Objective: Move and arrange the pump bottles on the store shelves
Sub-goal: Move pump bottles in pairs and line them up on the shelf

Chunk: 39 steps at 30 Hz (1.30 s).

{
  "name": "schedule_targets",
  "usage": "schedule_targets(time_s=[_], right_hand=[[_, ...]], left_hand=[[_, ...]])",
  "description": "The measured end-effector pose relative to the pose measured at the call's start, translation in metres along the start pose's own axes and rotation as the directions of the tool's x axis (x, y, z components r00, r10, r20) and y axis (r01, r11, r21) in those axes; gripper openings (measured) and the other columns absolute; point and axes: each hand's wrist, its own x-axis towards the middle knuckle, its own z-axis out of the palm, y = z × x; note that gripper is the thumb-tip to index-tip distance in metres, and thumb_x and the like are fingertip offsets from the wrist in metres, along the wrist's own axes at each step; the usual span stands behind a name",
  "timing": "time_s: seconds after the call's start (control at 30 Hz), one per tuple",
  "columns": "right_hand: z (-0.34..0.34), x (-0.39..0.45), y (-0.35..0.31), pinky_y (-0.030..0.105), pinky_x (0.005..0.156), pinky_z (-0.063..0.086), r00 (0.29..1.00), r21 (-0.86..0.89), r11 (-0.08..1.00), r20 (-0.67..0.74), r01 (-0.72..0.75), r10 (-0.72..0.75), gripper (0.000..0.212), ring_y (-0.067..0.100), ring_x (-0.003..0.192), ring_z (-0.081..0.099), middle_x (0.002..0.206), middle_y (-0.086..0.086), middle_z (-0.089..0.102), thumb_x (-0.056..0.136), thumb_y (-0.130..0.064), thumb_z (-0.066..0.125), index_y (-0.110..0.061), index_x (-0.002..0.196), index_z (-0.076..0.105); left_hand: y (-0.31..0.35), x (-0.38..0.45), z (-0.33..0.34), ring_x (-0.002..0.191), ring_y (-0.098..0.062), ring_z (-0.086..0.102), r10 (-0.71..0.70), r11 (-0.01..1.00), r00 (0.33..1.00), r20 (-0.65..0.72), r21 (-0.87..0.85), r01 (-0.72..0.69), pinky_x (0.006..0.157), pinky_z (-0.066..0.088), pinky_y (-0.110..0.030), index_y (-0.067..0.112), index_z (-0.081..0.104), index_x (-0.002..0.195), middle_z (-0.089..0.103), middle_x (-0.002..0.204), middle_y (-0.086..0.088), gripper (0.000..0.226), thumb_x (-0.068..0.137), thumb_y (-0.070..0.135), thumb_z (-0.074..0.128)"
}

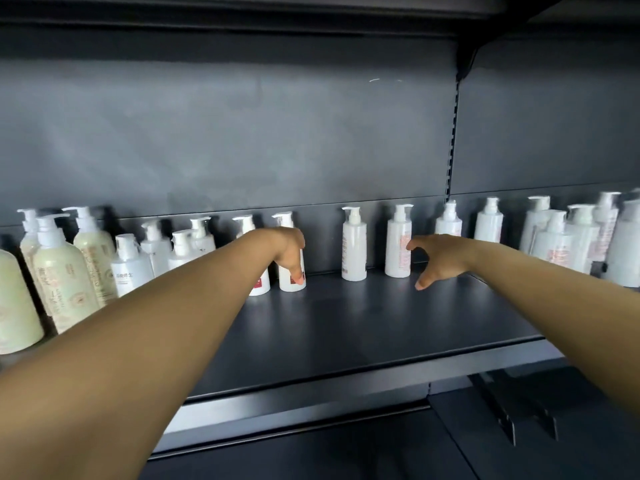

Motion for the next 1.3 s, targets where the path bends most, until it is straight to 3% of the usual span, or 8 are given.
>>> schedule_targets(time_s=[0.2,0.53,0.7,0.8,0.93,1.07,1.2,1.3], right_hand=[[-0.008,0.015,0.030,0.022,0.089,0.032,1.000,0.010,1.000,-0.010,-0.004,0.005,0.081,0.022,0.130,0.042,0.148,0.002,0.037,0.081,-0.026,0.073,-0.019,0.147,0.026],[-0.007,0.109,0.080,0.024,0.096,0.032,0.998,0.197,0.978,-0.026,0.069,-0.065,0.077,0.021,0.132,0.041,0.147,0.003,0.039,0.079,-0.022,0.075,-0.019,0.144,0.033],[0.006,0.163,0.092,0.031,0.102,0.036,0.994,0.377,0.921,-0.080,0.095,-0.070,0.087,0.023,0.130,0.043,0.145,0.006,0.041,0.077,-0.024,0.076,-0.013,0.147,0.026],[0.019,0.186,0.092,0.029,0.095,0.041,0.993,0.582,0.806,-0.106,0.108,-0.057,0.079,0.022,0.123,0.049,0.134,0.005,0.051,0.075,-0.016,0.077,-0.010,0.141,0.034],[0.031,0.203,0.086,0.022,0.069,0.045,0.991,0.774,0.620,-0.108,0.131,-0.074,0.054,0.017,0.099,0.058,0.104,-0.001,0.061,0.077,-0.006,0.075,-0.011,0.122,0.048],[0.035,0.211,0.087,0.029,0.074,0.051,0.991,0.847,0.514,-0.104,0.134,-0.087,0.049,0.019,0.097,0.061,0.098,0.000,0.063,0.076,-0.001,0.074,-0.013,0.118,0.051],[0.038,0.214,0.089,0.040,0.087,0.053,0.992,0.851,0.510,-0.099,0.128,-0.084,0.047,0.022,0.100,0.063,0.105,0.005,0.065,0.075,-0.002,0.075,-0.014,0.115,0.054],[0.036,0.210,0.086,0.044,0.087,0.054,0.989,0.845,0.514,-0.131,0.145,-0.064,0.047,0.024,0.097,0.064,0.103,0.007,0.066,0.072,0.000,0.077,-0.014,0.110,0.054]], left_hand=[[0.025,0.031,-0.009,0.131,-0.027,0.043,0.007,1.000,1.000,-0.003,0.000,-0.007,0.107,0.039,-0.036,0.010,0.033,0.144,0.040,0.146,-0.005,0.079,0.080,0.034,0.072],[0.060,0.137,-0.006,0.137,-0.025,0.035,-0.031,0.995,1.000,0.003,-0.099,0.031,0.111,0.033,-0.035,0.014,0.025,0.148,0.031,0.152,-0.005,0.088,0.078,0.036,0.073],[0.067,0.172,0.009,0.124,-0.023,0.049,-0.054,0.959,0.998,-0.032,-0.279,0.043,0.102,0.039,-0.029,0.011,0.043,0.137,0.050,0.138,-0.004,0.076,0.073,0.030,0.078],[0.067,0.189,0.021,0.114,-0.022,0.057,-0.044,0.879,0.997,-0.059,-0.477,0.010,0.099,0.043,-0.030,0.010,0.055,0.121,0.060,0.127,-0.004,0.057,0.071,0.022,0.080],[0.071,0.198,0.028,0.100,-0.015,0.055,-0.064,0.662,0.991,-0.113,-0.748,-0.043,0.083,0.043,-0.026,0.009,0.058,0.117,0.060,0.110,0.002,0.044,0.077,0.008,0.075],[0.075,0.205,0.033,0.101,-0.018,0.057,-0.077,0.506,0.988,-0.136,-0.859,-0.079,0.092,0.049,-0.034,0.016,0.056,0.111,0.062,0.107,-0.002,0.043,0.075,0.000,0.073],[0.073,0.207,0.036,0.104,-0.021,0.060,-0.091,0.454,0.986,-0.139,-0.887,-0.083,0.096,0.048,-0.036,0.010,0.057,0.119,0.063,0.109,-0.004,0.052,0.072,-0.003,0.075],[0.069,0.201,0.038,0.108,-0.023,0.061,-0.114,0.430,0.982,-0.154,-0.898,-0.091,0.097,0.049,-0.039,0.011,0.058,0.118,0.065,0.110,-0.006,0.055,0.068,-0.002,0.078]])
